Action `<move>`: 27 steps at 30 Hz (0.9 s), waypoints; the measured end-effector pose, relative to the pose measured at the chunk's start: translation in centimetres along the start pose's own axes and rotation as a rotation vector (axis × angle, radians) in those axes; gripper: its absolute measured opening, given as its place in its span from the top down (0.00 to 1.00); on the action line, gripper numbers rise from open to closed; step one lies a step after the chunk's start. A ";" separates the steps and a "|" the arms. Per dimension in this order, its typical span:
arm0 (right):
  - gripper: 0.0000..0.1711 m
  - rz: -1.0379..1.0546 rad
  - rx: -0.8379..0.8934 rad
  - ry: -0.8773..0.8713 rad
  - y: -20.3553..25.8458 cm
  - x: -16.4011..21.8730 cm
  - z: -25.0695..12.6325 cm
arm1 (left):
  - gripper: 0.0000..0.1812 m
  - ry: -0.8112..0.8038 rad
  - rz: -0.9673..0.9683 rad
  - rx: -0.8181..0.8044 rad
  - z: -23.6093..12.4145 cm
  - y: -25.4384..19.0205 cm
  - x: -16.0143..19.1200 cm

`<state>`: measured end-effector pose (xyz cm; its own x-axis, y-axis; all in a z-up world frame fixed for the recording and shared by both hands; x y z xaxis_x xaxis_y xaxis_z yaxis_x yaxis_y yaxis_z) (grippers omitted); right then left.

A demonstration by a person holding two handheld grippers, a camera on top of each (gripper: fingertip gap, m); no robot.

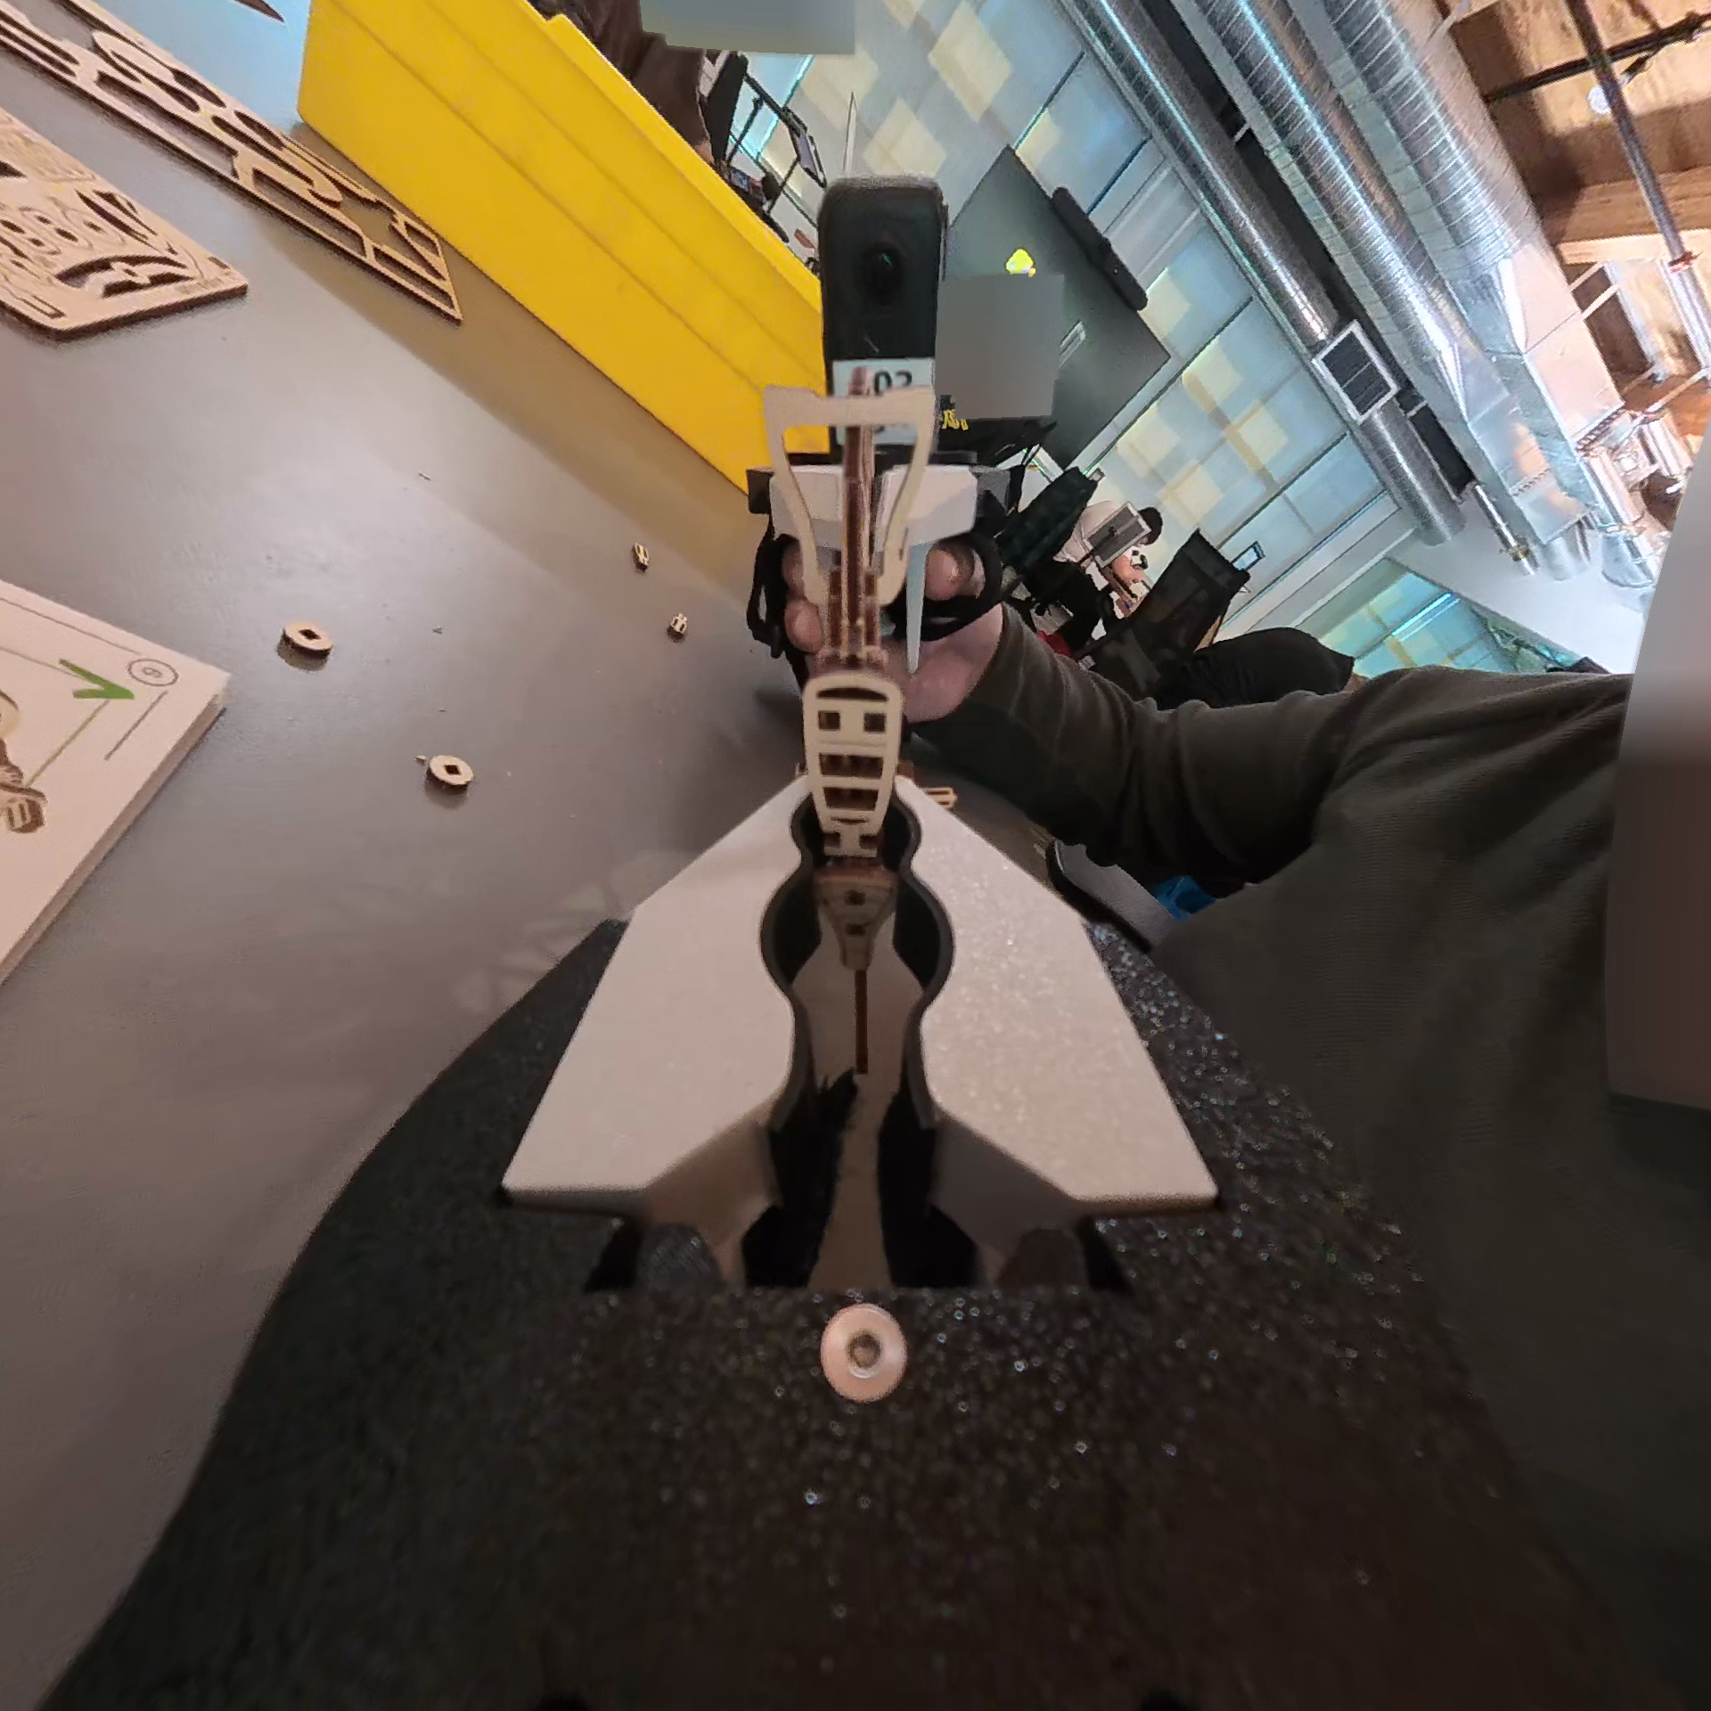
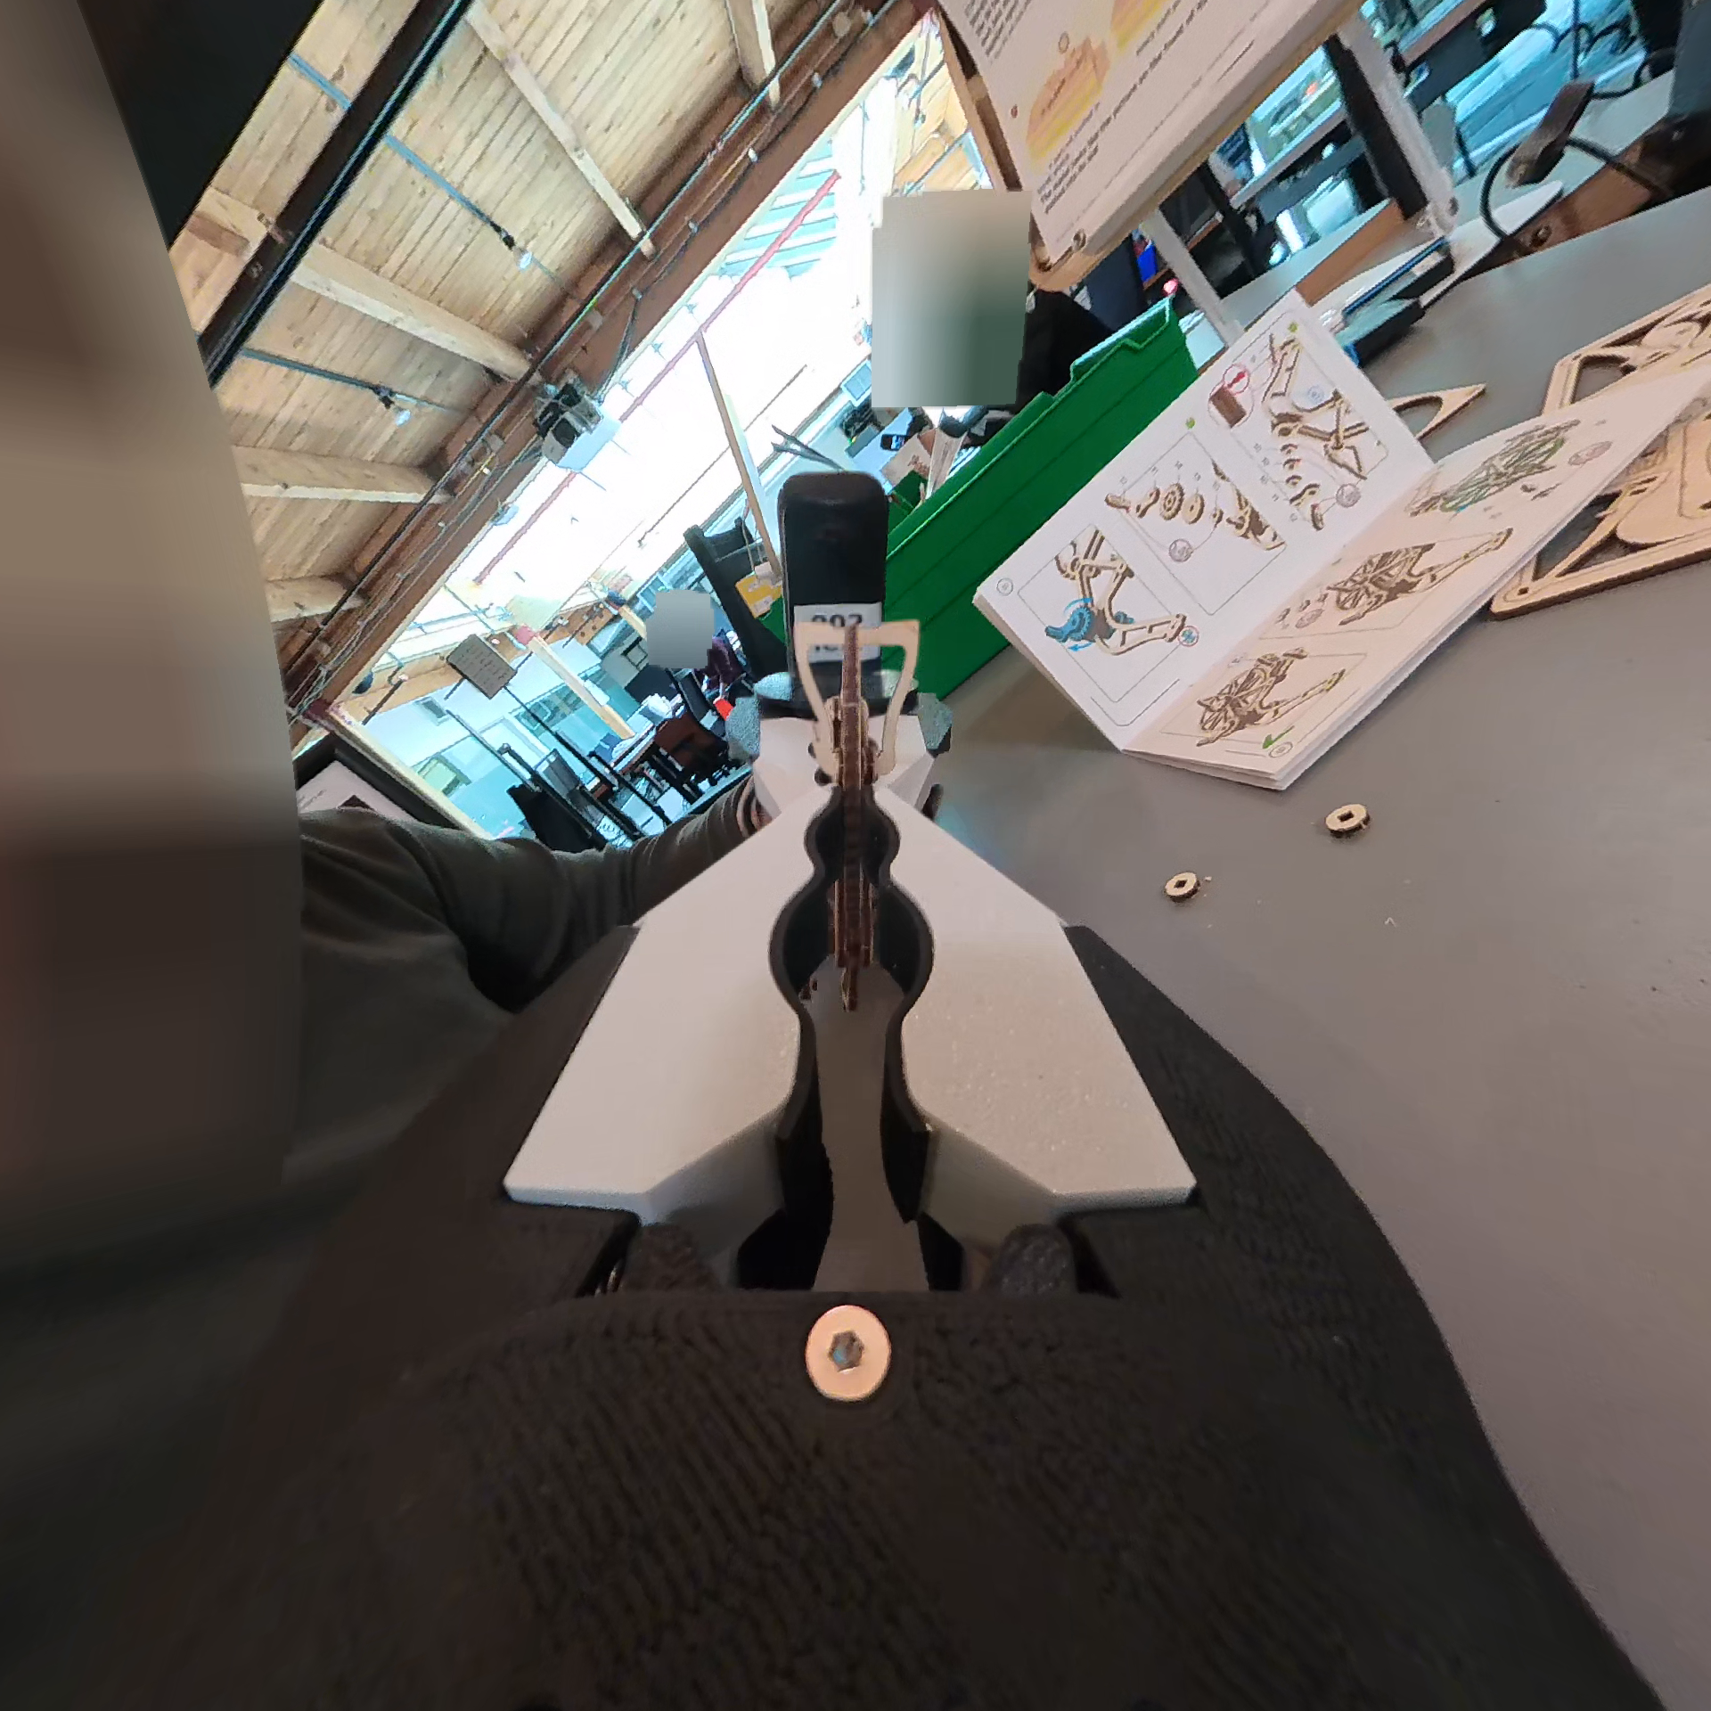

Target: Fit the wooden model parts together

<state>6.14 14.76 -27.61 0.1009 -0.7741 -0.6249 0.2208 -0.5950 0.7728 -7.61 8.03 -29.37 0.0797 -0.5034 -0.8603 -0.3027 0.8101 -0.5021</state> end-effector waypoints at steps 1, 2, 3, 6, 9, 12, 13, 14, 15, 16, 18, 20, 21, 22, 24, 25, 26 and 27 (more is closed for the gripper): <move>1.00 0.004 -0.004 0.015 0.0 0.1 0.0 | 0.96 0.006 -0.005 0.010 0.0 -0.1 0.1; 1.00 0.003 -0.009 0.029 0.0 0.1 0.0 | 0.96 0.013 -0.009 0.022 0.0 -0.1 0.1; 1.00 -0.005 -0.010 0.041 0.1 0.2 -0.1 | 0.96 0.018 -0.009 0.030 0.0 -0.2 0.2; 1.00 -0.053 -0.004 0.097 0.2 0.2 -0.2 | 0.96 0.029 0.000 0.039 0.1 -0.3 0.3; 1.00 -0.122 0.012 0.147 0.5 0.2 -0.5 | 0.96 0.029 0.047 0.007 0.2 -0.4 0.2; 1.00 -0.149 0.012 0.153 0.9 0.0 -0.5 | 0.96 0.009 0.068 0.000 0.2 -0.5 0.0; 1.00 -0.152 0.013 0.148 0.9 0.0 -0.5 | 0.96 0.005 0.069 0.000 0.2 -0.5 0.0; 1.00 -0.152 0.017 0.139 0.9 0.0 -0.4 | 0.96 0.002 0.066 0.001 0.1 -0.5 0.0; 1.00 -0.150 0.019 0.126 0.9 0.0 -0.4 | 0.96 -0.004 0.060 0.001 0.1 -0.4 0.0; 1.00 -0.140 0.017 0.113 0.9 0.0 -0.3 | 0.96 -0.011 0.054 0.005 0.0 -0.4 -0.1; 1.00 -0.108 0.007 0.089 0.8 0.1 -0.2 | 0.96 -0.022 0.049 0.006 -0.1 -0.4 -0.1; 1.00 -0.075 -0.005 0.071 0.7 0.2 -0.1 | 0.96 -0.034 0.043 0.009 -0.1 -0.4 -0.2; 1.00 -0.061 -0.010 0.064 0.6 0.2 0.0 | 0.96 -0.040 0.041 0.010 -0.2 -0.3 -0.3; 1.00 -0.049 -0.015 0.057 0.6 0.3 0.0 | 0.96 -0.046 0.039 0.012 -0.2 -0.3 -0.3; 1.00 -0.027 -0.017 0.056 0.4 0.5 0.2 | 0.96 -0.064 0.031 0.013 -0.4 -0.3 -0.5; 1.00 -0.015 -0.019 0.047 0.3 0.6 0.3 | 0.96 -0.074 0.021 0.014 -0.5 -0.2 -0.5; 1.00 -0.001 -0.023 0.035 0.3 0.6 0.3 | 0.96 -0.076 0.014 0.020 -0.5 -0.2 -0.6; 1.00 0.001 -0.019 0.023 0.2 0.6 0.3 | 0.96 -0.077 0.016 0.016 -0.5 -0.2 -0.6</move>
<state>5.95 14.11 -27.75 0.1230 -0.7693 -0.6270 0.2393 -0.5902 0.7710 -8.09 8.03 -28.77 0.1481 -0.4667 -0.8719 -0.2898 0.8225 -0.4894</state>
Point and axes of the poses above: each gripper's, where its closed fingertips meet, z out along the fingers, x out of its underside, y = z × x across the jaws, the point moved 6 cm from there along -z, back along the fingers, and after that the axes turned 10 degrees about z, right-handed, at the moved point
